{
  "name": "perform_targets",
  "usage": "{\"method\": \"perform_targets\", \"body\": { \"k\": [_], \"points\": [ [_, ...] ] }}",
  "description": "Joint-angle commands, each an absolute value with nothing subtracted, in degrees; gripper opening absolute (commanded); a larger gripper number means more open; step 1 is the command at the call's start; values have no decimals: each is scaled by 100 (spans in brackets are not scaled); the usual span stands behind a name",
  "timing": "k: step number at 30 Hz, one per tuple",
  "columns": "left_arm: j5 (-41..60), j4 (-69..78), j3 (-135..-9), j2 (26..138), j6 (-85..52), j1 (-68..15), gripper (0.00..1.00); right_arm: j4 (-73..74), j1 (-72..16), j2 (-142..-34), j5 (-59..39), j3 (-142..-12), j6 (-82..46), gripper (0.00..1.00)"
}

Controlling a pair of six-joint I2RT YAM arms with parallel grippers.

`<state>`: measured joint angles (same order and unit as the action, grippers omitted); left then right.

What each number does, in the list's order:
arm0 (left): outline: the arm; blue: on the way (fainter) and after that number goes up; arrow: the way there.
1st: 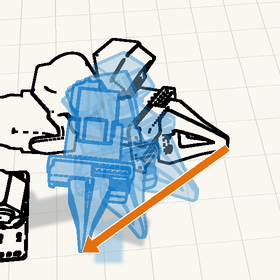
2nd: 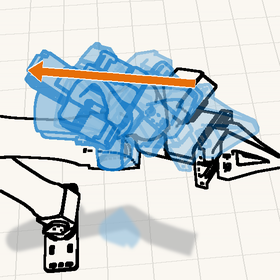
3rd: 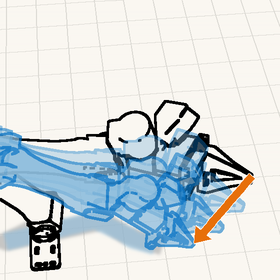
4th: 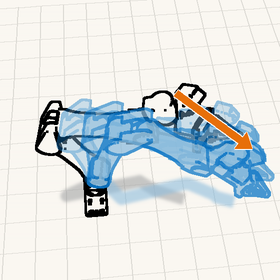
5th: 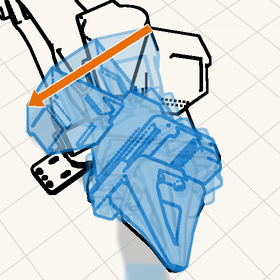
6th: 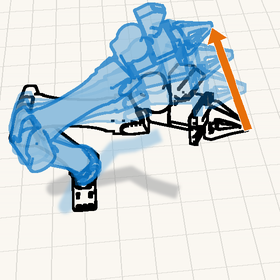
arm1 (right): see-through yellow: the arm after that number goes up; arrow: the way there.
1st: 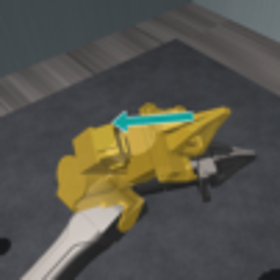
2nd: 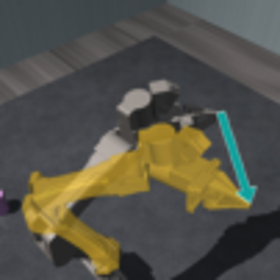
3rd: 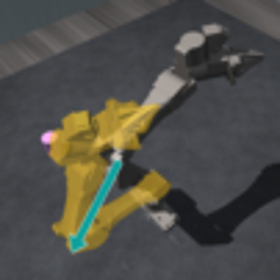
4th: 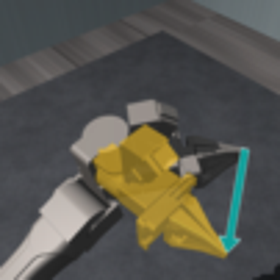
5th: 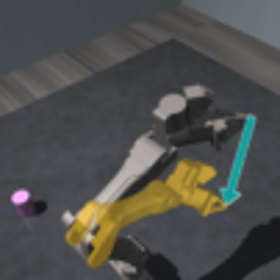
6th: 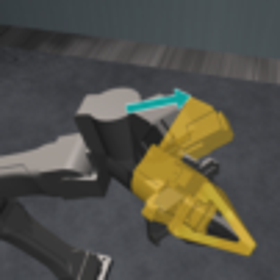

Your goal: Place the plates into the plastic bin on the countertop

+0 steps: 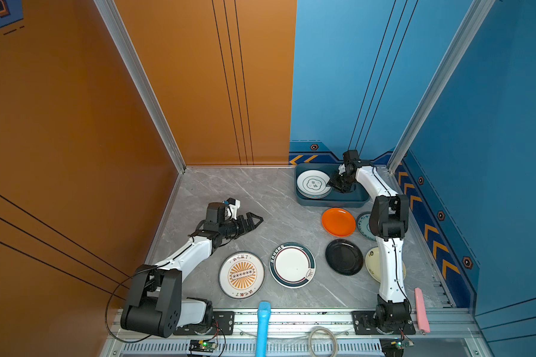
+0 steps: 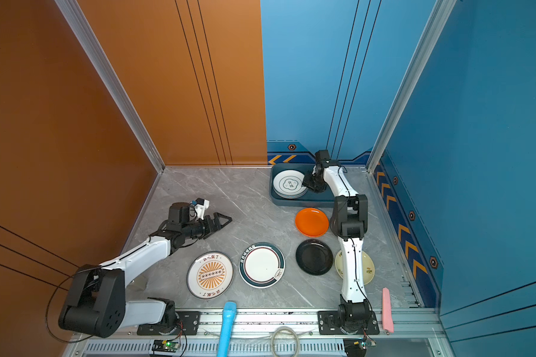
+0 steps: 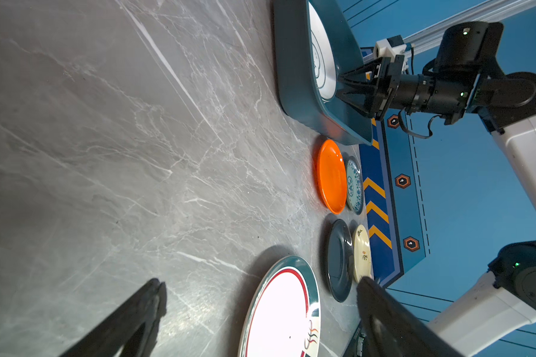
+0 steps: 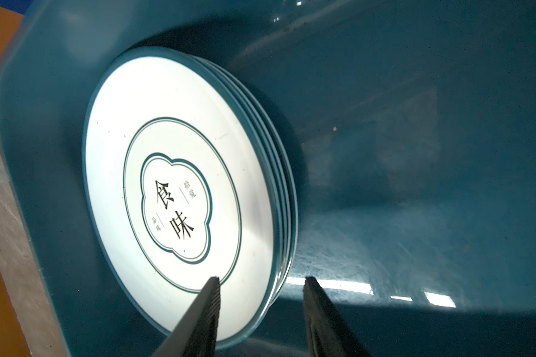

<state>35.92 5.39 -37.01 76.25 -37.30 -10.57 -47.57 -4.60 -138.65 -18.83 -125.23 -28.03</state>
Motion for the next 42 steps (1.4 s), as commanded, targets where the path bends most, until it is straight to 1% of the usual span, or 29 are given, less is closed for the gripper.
{"method": "perform_targets", "body": {
  "k": [1, 6, 11, 14, 21, 25, 27, 28, 31, 42],
  "points": [
    [3371, 475, -3985, 7574, -3794, -1436, 98, -4963, -434, -13706, -1583, -12618, -2628, 48],
    [2886, 490, -4352, 7817, -3922, -2345, 98, -4900, -330, -12949, -1302, -12121, -2558, 52],
    [2517, 842, -4797, 8468, -4152, -3237, 96, -4443, -203, -12056, -1208, -11065, -2540, 55],
    [2397, 1068, -5063, 8929, -4284, -3606, 95, -4126, -154, -11619, -1261, -10553, -2609, 55],
    [2126, 1186, -6346, 10213, -4513, -4323, 91, -3554, -106, -10863, -1594, -9420, -2761, 55],
    [2014, 1186, -6883, 10875, -4656, -4561, 88, -3375, -54, -10461, -1751, -8938, -2742, 55],
    [1948, 1178, -7068, 11120, -4704, -4635, 87, -3318, -36, -10302, -1833, -8721, -2717, 54],
    [1925, 1182, -7165, 11244, -4734, -4657, 82, -3290, -35, -10229, -1884, -8636, -2694, 54],
    [1845, 1156, -7370, 11515, -4794, -4702, 78, -3199, -9, -9999, -1933, -8317, -2637, 54],
    [1485, 699, -7997, 12146, -4772, -4772, 76, -2732, 156, -9513, -2117, -7418, -2654, 54]
  ]
}}
